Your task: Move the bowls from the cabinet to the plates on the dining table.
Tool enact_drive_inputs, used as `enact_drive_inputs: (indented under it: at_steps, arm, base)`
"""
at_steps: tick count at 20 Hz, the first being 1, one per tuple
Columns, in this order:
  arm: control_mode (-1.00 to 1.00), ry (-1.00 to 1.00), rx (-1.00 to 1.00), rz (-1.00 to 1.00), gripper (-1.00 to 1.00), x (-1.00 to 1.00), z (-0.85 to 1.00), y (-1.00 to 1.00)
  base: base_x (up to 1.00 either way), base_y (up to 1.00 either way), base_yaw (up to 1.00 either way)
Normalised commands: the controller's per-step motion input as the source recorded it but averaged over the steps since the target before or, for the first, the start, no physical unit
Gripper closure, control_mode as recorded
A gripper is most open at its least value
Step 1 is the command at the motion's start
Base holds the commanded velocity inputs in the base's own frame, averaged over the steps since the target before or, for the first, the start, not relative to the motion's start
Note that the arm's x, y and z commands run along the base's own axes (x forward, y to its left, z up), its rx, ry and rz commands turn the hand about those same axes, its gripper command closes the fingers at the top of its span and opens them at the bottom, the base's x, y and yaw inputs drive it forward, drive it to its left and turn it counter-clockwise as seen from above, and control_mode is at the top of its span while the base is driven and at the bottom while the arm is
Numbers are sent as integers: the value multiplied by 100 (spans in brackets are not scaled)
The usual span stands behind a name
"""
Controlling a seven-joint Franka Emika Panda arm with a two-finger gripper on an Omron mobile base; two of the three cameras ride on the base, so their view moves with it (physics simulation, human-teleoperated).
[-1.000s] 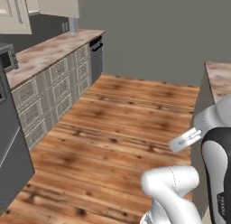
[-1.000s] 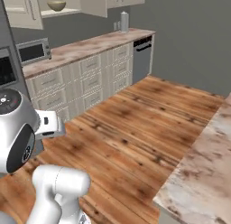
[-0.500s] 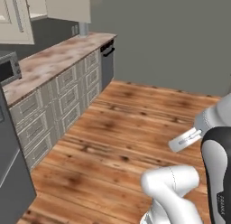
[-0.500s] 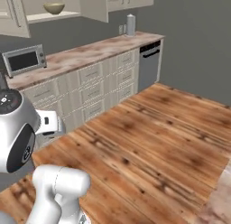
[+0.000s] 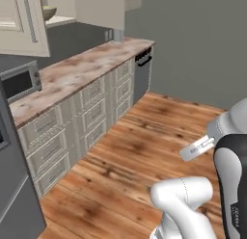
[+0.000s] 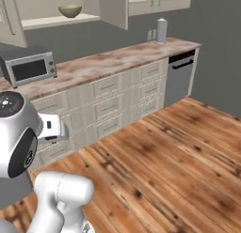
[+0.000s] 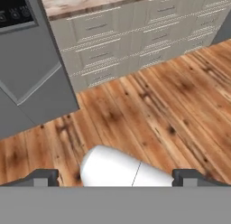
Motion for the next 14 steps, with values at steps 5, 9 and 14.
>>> enact_drive_inputs:
  at_steps: [5, 9, 14]
  arm:
    - [100, 0, 0, 0, -100, 0, 0, 0]
    - [100, 0, 0, 0, -100, 0, 0, 0]
    - [100, 0, 0, 0, -100, 0, 0, 0]
  base:
    - [41, -11, 44]
    - [38, -37, 38]
    - [80, -47, 29]
